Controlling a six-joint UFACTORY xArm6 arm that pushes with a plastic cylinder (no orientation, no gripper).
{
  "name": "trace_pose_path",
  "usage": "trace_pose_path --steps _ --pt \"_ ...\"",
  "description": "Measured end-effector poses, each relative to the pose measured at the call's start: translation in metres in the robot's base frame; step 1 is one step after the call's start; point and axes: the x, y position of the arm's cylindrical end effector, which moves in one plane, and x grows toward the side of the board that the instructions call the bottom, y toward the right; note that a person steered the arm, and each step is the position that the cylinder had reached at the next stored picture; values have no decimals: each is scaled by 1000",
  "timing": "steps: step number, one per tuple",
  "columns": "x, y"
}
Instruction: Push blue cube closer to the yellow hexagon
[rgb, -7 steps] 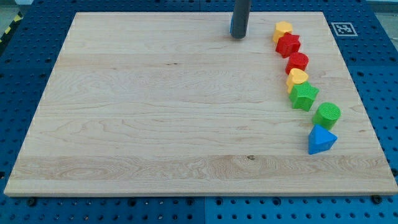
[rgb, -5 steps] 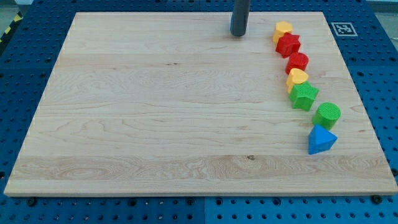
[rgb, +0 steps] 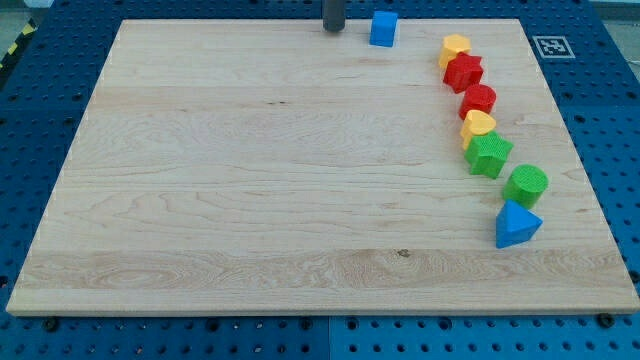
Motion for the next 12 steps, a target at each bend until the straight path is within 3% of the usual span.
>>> trace_pose_path --steps 12 --pt "42 114"
